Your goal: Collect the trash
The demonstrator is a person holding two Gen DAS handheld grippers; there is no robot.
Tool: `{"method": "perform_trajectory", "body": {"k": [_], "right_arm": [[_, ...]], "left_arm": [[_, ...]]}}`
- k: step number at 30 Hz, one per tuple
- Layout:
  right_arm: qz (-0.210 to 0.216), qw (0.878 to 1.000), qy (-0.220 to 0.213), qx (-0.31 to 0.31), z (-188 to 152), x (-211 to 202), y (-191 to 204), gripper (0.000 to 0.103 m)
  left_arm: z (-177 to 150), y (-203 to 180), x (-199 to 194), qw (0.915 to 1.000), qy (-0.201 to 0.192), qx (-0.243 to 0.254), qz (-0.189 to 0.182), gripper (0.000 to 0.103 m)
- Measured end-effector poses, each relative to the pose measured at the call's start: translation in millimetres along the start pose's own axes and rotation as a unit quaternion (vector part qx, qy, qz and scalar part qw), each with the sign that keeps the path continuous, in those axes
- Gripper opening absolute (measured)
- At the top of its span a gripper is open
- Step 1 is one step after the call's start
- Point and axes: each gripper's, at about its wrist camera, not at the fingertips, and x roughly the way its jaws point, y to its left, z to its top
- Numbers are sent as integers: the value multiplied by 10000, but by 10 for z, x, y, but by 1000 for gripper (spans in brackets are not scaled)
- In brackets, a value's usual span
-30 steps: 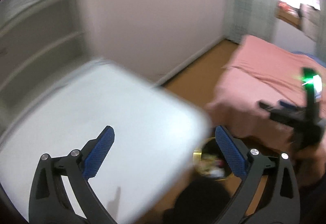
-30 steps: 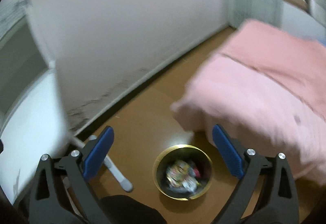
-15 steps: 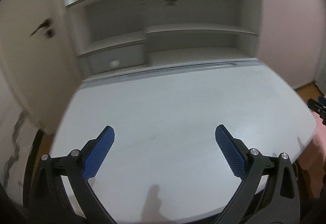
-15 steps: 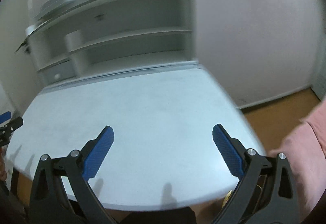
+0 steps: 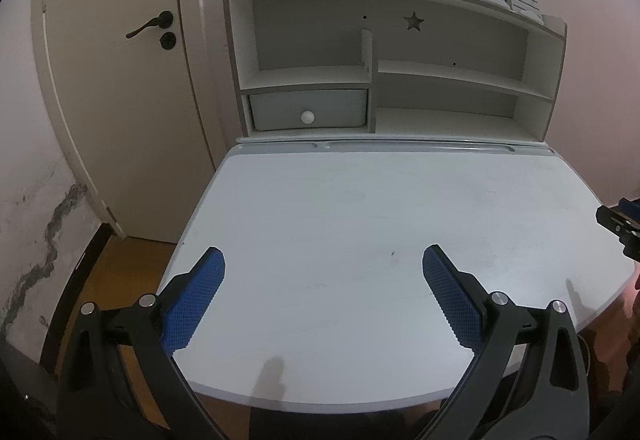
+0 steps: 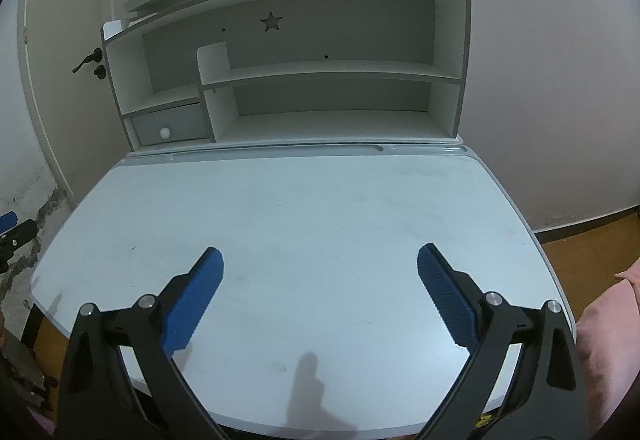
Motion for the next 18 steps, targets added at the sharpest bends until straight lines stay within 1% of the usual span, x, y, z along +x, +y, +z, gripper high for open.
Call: {"method": "perform_trajectory", "body": {"k": [18], "right_arm": [[-2, 10000, 14, 81, -31, -26, -83, 94]], "left_arm": [[6, -87, 10, 10000, 12, 25, -77, 96]]}}
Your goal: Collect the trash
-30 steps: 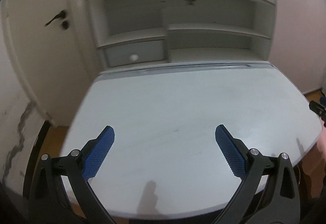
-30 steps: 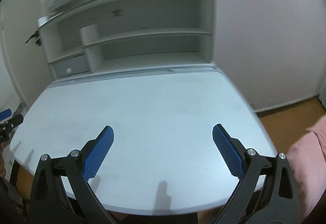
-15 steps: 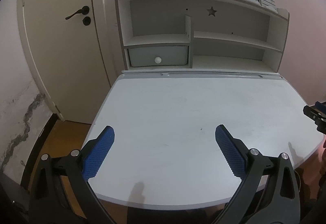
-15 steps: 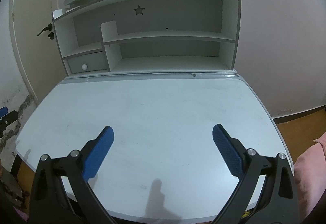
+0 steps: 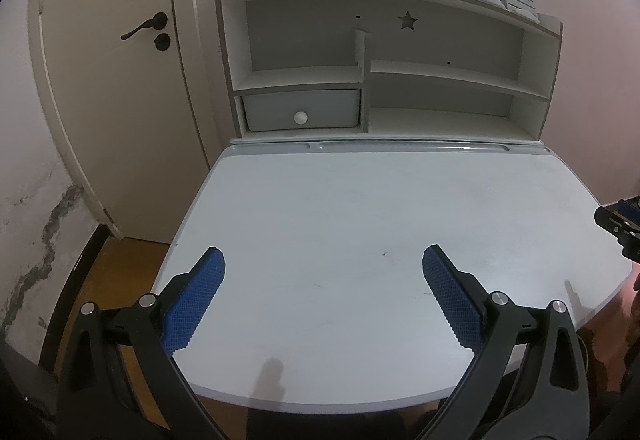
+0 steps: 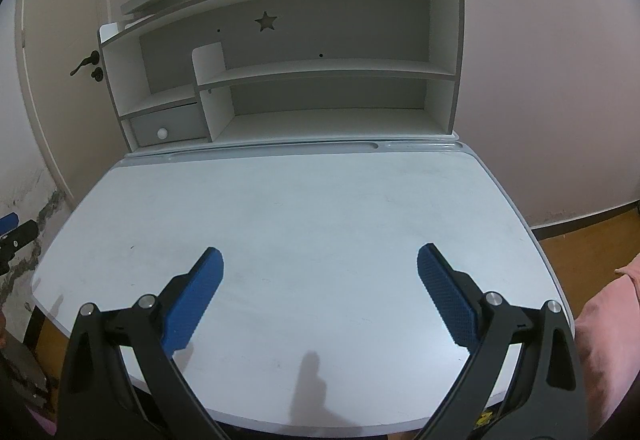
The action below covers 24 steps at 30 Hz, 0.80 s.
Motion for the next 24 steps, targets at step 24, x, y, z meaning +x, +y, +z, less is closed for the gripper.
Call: {"method": "perform_trajectory", "body": {"k": [24], "right_arm": [[2, 10000, -7, -14, -6, -9, -6, 94]], "left_arm": [[-19, -50, 1, 10000, 19, -4, -18, 96]]}}
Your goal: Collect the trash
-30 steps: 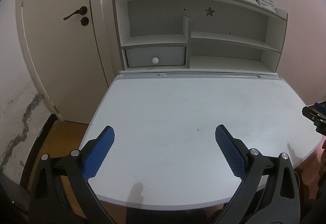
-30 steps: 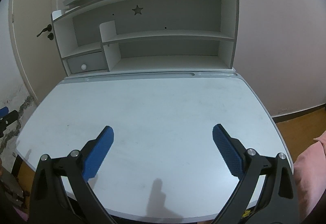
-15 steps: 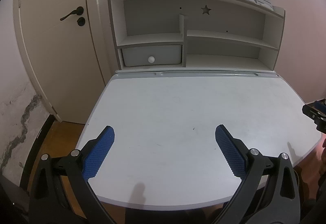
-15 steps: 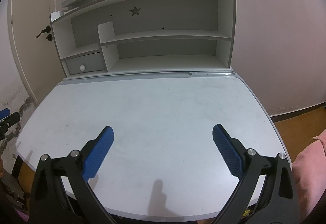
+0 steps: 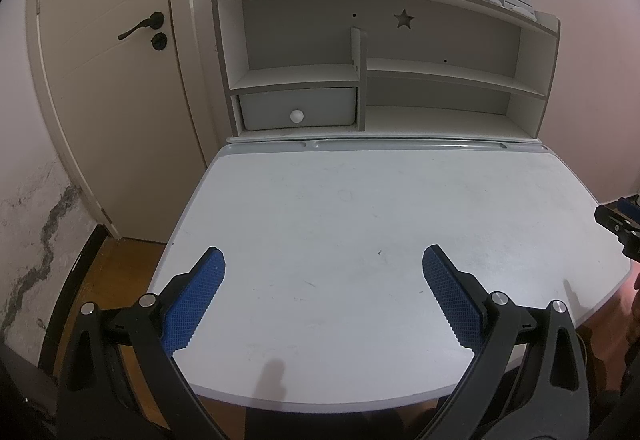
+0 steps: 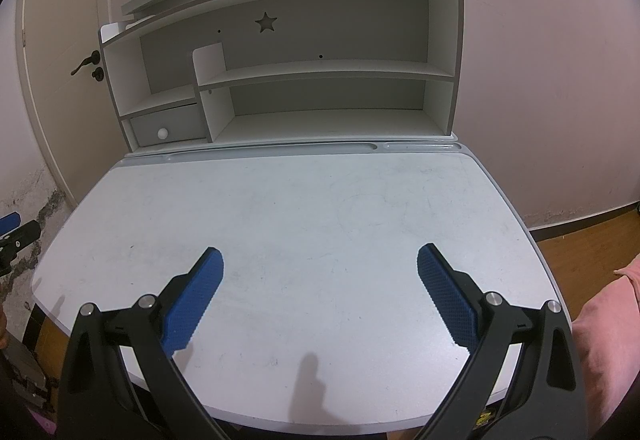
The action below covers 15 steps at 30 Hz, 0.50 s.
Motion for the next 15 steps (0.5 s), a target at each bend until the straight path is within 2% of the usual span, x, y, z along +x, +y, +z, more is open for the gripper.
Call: {"method": "perform_trajectory", "body": {"k": [15], "right_arm": [[2, 10000, 1, -24, 2, -10, -13, 94]], "left_arm": [[-11, -21, 5, 10000, 14, 26, 3, 96]]}}
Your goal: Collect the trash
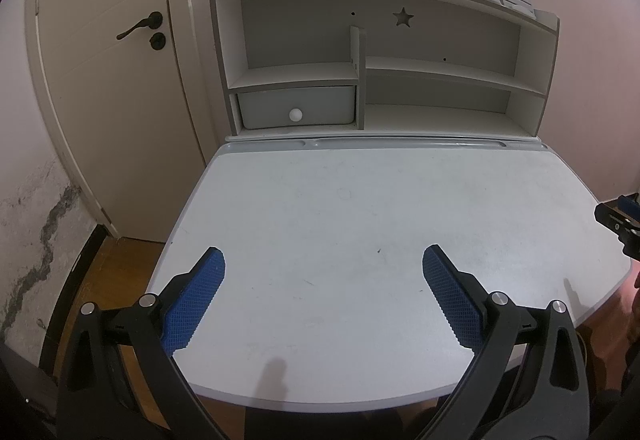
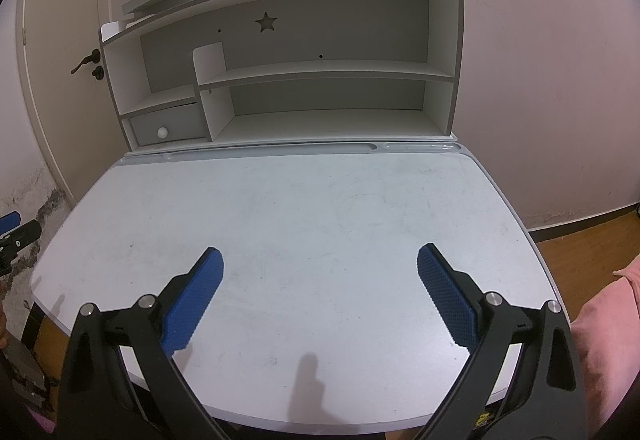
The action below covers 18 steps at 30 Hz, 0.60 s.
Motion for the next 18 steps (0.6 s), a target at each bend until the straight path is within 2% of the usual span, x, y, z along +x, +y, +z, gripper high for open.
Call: {"method": "perform_trajectory", "body": {"k": [18], "right_arm": [[-1, 10000, -3, -9, -1, 0, -4, 94]], "left_arm": [[7, 4, 7, 10000, 31, 20, -15, 96]]}}
